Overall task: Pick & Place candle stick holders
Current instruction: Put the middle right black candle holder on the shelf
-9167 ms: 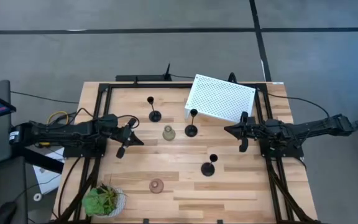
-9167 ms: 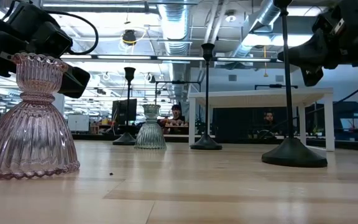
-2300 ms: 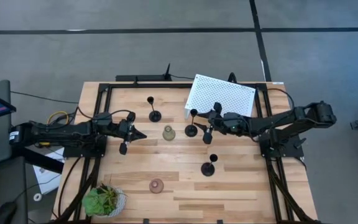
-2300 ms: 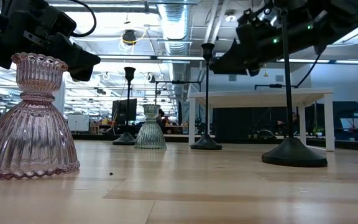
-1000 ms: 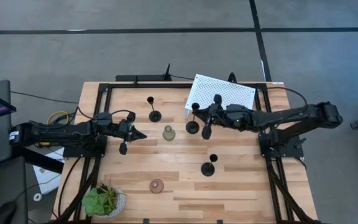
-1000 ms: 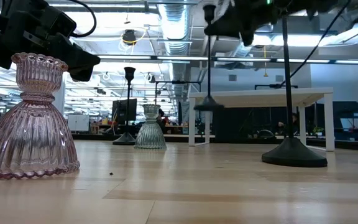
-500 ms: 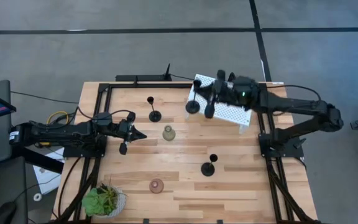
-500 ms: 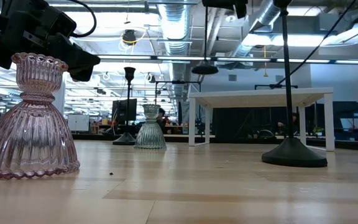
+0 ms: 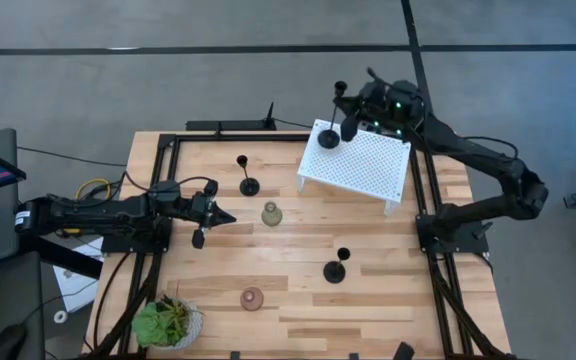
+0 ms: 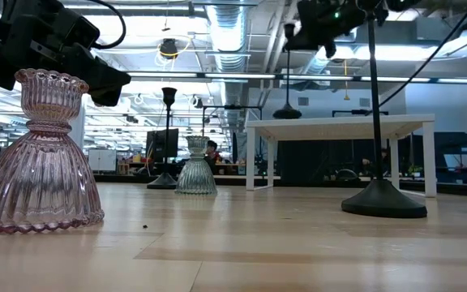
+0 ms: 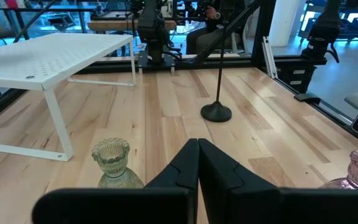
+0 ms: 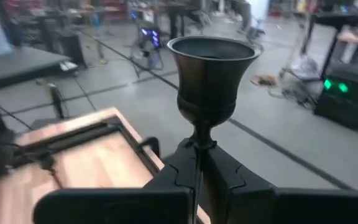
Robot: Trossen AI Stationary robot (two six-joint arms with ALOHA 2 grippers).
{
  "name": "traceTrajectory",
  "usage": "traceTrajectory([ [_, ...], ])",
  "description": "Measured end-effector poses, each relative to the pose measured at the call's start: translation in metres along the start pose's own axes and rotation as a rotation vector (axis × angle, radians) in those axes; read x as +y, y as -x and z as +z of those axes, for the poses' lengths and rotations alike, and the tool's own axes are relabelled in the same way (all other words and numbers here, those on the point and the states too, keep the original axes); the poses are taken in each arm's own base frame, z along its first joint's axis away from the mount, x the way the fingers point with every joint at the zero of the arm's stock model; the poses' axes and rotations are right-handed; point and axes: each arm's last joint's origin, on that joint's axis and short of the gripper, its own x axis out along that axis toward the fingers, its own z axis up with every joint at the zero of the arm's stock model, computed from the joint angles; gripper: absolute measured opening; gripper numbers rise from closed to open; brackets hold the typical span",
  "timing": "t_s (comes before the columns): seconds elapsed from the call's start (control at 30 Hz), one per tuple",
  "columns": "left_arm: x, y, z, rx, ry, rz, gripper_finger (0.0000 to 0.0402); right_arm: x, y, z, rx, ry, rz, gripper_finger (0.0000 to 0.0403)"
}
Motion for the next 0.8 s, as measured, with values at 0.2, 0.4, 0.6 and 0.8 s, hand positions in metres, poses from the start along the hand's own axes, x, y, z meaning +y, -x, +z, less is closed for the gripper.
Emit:
traceTrajectory([
  [0.2,0.0,0.0,0.0,0.0,0.0,0.0,0.0007,-0.015,-0.01,-0.006,0.012,-0.057,-0.043,0.0],
  [0.4,0.0,-0.001,-0.002,0.013,0.005,-0.001,0.0007,-0.021,-0.026,-0.015,0.021,-0.063,-0.056,0.0],
  [0.6,0.001,-0.003,-0.005,0.04,0.014,-0.004,0.0007,-0.026,-0.034,-0.02,0.024,-0.062,-0.069,0.0],
  [0.8,0.001,-0.006,-0.009,0.074,0.027,-0.007,0.0007,-0.027,-0.033,-0.02,0.023,-0.057,-0.074,0.0],
])
